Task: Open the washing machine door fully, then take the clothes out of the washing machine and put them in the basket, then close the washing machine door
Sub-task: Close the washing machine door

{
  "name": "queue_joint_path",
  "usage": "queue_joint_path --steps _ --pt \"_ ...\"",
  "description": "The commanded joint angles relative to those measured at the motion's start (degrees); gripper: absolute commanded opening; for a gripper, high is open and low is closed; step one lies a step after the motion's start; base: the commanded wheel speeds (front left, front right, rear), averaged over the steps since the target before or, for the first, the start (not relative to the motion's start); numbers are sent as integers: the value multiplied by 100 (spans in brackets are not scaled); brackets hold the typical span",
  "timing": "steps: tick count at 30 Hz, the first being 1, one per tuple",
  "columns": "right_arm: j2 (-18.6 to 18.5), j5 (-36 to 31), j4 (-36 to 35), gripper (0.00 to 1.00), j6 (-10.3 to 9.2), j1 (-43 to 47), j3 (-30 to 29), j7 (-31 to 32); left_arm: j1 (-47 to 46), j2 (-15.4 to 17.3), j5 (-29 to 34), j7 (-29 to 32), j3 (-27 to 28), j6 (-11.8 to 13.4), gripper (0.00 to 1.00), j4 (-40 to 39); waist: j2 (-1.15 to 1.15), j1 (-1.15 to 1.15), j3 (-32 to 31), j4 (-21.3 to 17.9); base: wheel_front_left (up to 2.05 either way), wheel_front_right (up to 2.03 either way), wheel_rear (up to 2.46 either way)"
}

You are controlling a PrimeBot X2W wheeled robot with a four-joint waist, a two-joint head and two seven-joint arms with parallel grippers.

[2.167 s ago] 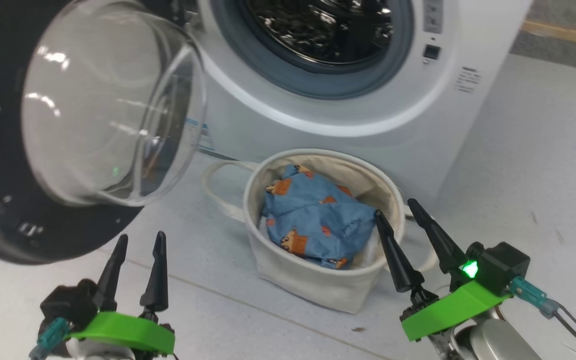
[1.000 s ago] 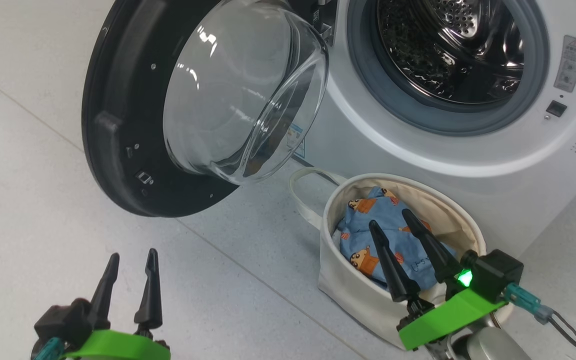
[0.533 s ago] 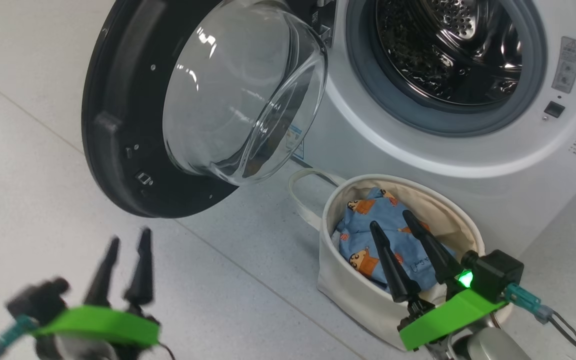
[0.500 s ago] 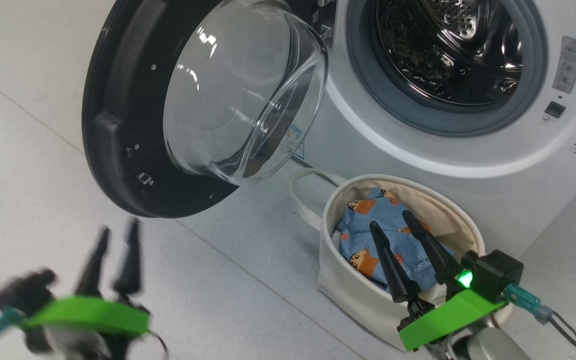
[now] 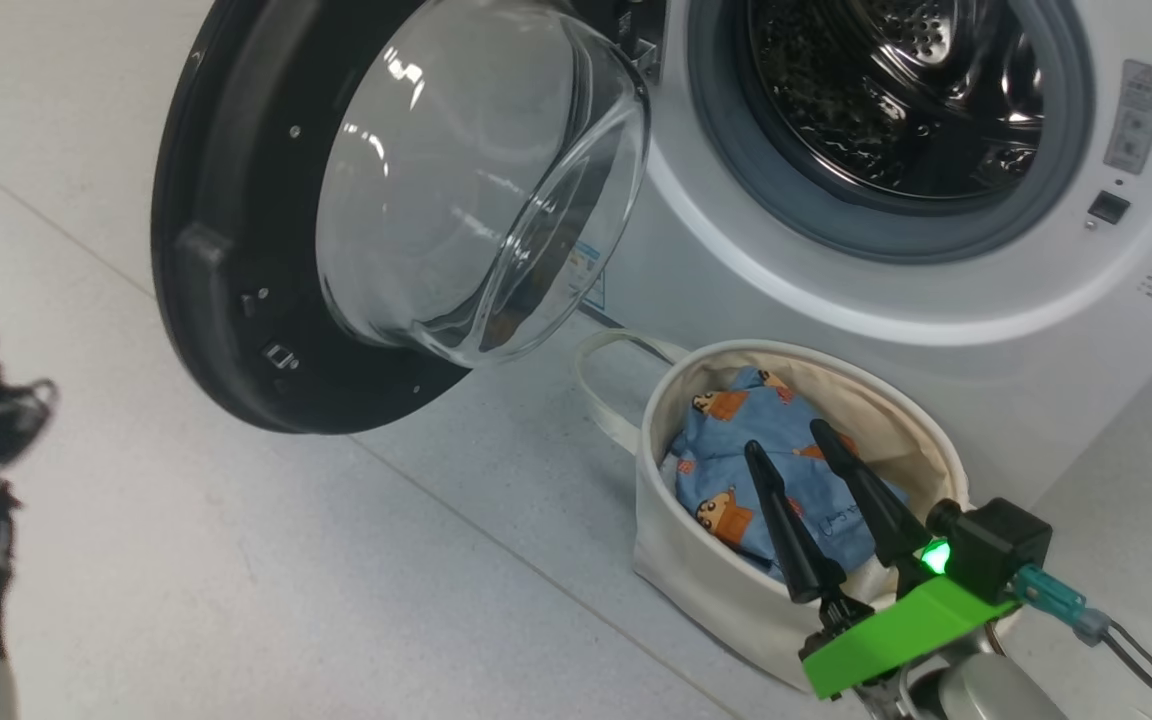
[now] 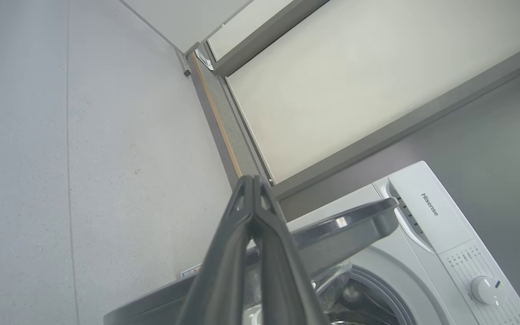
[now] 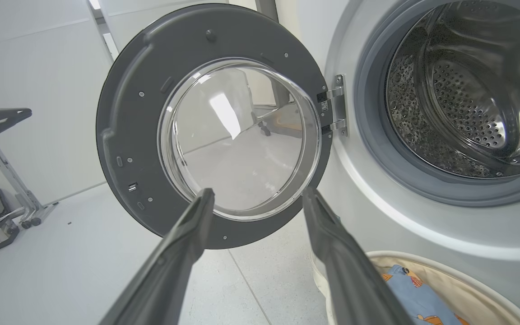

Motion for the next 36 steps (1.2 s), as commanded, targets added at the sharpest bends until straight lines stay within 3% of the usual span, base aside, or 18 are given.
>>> queue_joint_path --steps 1,7,14,22,28,36 --pt "-40 3 -190 100 43 -120 61 9 -407 336 -56 44 278 22 0 5 0 0 15 -54 0 0 0" --pt "-79 -83 -302 100 43 -124 22 128 -1143 438 -713 380 706 -97 0 1231 0 0 176 -290 0 0 0" --pt "-179 -151 -493 100 43 -147 5 293 -1695 575 -1196 1013 834 -314 0 2304 0 0 362 -578 0 0 0" --pt "-250 -179 -620 100 43 -84 -18 425 -1891 786 -1234 1643 640 -407 0 3166 0 0 328 -775 0 0 0" --pt "-269 -193 -680 100 43 -15 -72 479 -1914 829 -1176 2351 315 -450 0 3405 0 0 265 -765 0 0 0" --pt "-179 -153 -658 100 43 96 -94 413 -1790 340 -1213 3033 -84 -496 0 2938 0 0 117 -637 0 0 0"
